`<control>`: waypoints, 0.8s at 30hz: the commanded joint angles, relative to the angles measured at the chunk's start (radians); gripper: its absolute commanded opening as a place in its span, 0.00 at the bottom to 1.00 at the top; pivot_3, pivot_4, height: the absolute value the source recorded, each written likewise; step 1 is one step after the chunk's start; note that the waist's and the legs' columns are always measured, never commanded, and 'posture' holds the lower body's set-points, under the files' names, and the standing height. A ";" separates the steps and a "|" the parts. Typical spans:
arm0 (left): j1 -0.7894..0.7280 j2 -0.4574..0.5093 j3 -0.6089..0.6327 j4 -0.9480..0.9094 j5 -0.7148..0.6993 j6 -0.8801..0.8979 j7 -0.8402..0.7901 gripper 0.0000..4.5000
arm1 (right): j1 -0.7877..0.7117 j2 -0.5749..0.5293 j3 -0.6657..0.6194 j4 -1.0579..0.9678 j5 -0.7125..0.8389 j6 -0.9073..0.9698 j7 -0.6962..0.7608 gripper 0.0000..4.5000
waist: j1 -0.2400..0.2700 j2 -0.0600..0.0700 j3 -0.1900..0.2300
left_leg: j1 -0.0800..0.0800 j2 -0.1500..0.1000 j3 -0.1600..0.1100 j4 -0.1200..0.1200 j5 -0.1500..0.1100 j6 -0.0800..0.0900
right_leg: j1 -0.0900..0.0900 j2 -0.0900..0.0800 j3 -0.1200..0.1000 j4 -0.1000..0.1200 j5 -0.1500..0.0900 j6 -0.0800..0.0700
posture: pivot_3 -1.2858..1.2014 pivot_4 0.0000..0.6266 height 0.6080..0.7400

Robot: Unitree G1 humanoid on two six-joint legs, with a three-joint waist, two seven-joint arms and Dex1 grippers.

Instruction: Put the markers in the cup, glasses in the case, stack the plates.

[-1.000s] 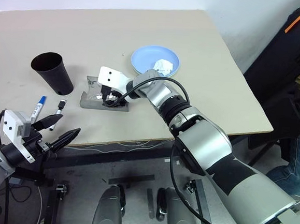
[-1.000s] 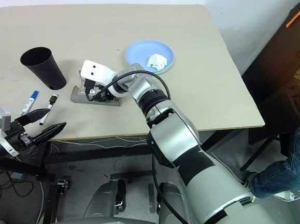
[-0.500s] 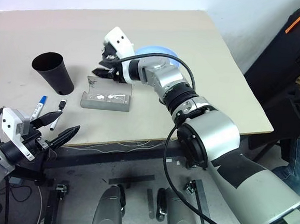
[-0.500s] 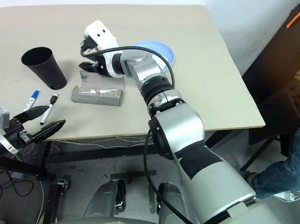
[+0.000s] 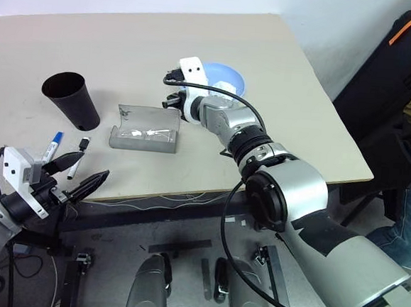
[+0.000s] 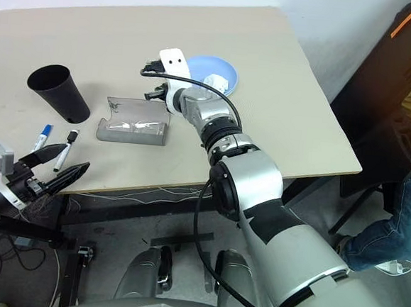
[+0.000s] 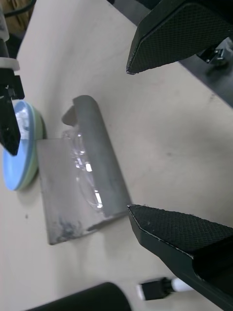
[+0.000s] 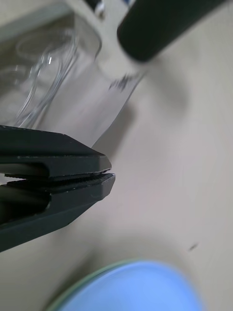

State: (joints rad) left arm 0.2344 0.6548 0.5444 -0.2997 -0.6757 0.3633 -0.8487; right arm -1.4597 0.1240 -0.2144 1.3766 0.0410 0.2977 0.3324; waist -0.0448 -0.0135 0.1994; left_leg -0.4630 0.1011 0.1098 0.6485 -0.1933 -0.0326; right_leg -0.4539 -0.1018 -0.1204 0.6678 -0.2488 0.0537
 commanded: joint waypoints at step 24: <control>0.077 -0.010 0.067 -0.081 -0.008 -0.034 0.030 1.00 | -0.030 -0.029 -0.088 -0.014 0.008 0.096 0.114 0.02 | 0.000 0.000 0.000 | 0.000 0.000 -0.001 0.001 0.000 0.000 | 0.000 0.000 0.000 0.000 0.000 0.000 | 0.52 0.24 0.74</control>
State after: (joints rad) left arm 0.3073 0.6433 0.5746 -0.3439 -0.6764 0.3540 -0.8219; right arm -1.4435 0.1008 -0.3103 1.3804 0.0486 0.3906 0.3997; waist -0.0446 -0.0134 0.1994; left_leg -0.4629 0.1011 0.1092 0.6491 -0.1933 -0.0326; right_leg -0.4536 -0.1017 -0.1204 0.6682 -0.2488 0.0536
